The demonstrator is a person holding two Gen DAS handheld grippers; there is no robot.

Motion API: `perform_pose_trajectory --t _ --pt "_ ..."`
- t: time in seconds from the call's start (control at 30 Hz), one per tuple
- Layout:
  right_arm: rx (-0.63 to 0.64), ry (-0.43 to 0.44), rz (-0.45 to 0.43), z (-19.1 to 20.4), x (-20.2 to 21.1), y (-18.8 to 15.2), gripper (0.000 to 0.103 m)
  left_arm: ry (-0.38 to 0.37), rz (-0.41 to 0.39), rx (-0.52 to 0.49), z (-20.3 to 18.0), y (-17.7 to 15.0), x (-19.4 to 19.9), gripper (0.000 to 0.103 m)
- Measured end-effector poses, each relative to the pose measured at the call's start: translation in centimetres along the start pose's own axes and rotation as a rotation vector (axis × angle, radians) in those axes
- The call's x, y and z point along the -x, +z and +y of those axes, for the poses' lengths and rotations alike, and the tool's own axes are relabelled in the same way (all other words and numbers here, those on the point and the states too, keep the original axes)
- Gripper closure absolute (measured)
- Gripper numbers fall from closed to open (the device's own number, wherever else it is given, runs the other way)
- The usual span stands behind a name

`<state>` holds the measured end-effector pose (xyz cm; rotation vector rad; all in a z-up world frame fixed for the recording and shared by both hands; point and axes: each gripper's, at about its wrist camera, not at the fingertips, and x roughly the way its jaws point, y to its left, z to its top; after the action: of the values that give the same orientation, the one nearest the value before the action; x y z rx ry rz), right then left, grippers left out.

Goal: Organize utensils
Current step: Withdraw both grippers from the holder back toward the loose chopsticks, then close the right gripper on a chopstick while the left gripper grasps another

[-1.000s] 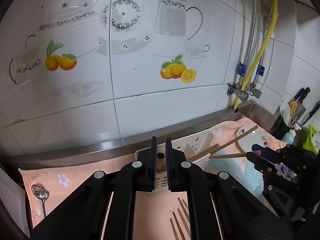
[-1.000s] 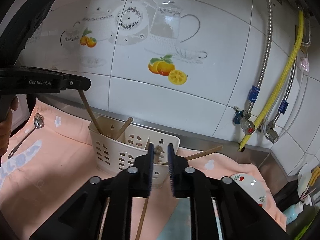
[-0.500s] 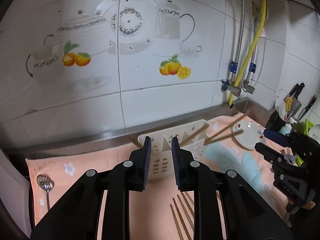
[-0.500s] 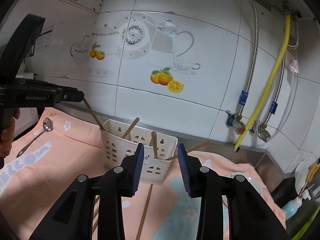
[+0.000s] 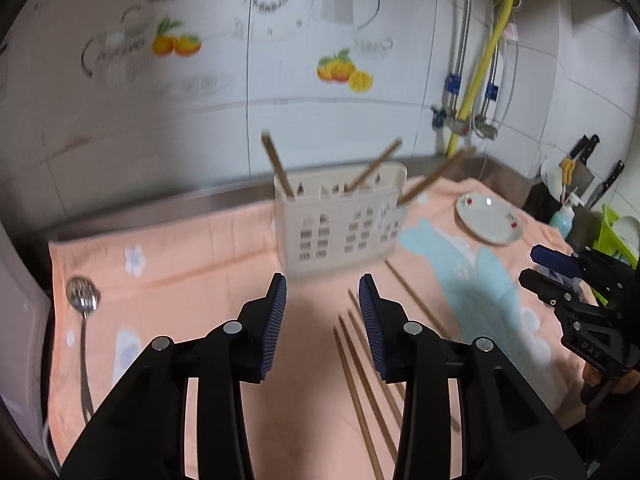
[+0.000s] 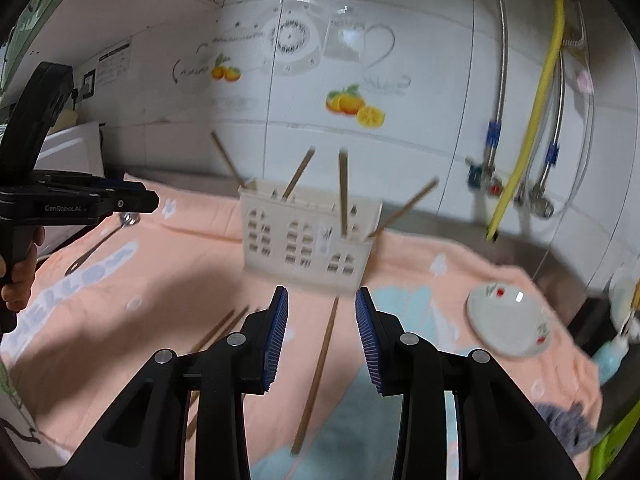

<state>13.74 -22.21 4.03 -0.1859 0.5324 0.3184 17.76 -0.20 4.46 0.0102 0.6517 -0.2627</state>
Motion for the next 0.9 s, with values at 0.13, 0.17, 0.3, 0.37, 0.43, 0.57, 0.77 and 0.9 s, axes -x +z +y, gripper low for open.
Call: perform_pose_trajectory --t 0.13,0.17,0.3,0.37,0.43,0.57,0.77,0.9 --pt "-0.011 0.016 0.051 0.5 -0.4 -2.7 0.069 -0.005 0.039 0.008 -0.1 -2.7 -0.2 0.065" --pt "-0.018 0.022 0.069 0.5 -0.7 -3.5 0.070 -0.008 0.053 0.015 -0.1 -3.5 -0.4 0.065" --pt "-0.059 0.039 0.135 0.5 -2.1 -6.0 0.074 -0.006 0.096 0.043 0.0 -6.1 -0.9 0.065" --pt "-0.072 0.044 0.164 0.7 -2.9 -7.2 0.075 0.001 0.118 0.050 0.0 -7.4 -1.2 0.065" --pt "-0.082 0.051 0.190 0.8 -3.5 -8.1 0.077 0.005 0.136 0.056 0.0 -8.4 -1.4 0.065" --pt "-0.099 0.055 0.224 0.9 -4.6 -9.2 0.079 -0.005 0.177 0.066 -0.3 -10.4 -1.9 0.065" --pt "-0.132 0.065 0.264 0.5 -6.0 -10.2 0.082 -0.037 0.231 0.056 -1.5 -12.4 -2.6 0.065" --pt "-0.142 0.063 0.288 0.5 -6.7 -10.4 0.083 -0.059 0.256 0.063 -2.1 -13.4 -3.0 0.065"
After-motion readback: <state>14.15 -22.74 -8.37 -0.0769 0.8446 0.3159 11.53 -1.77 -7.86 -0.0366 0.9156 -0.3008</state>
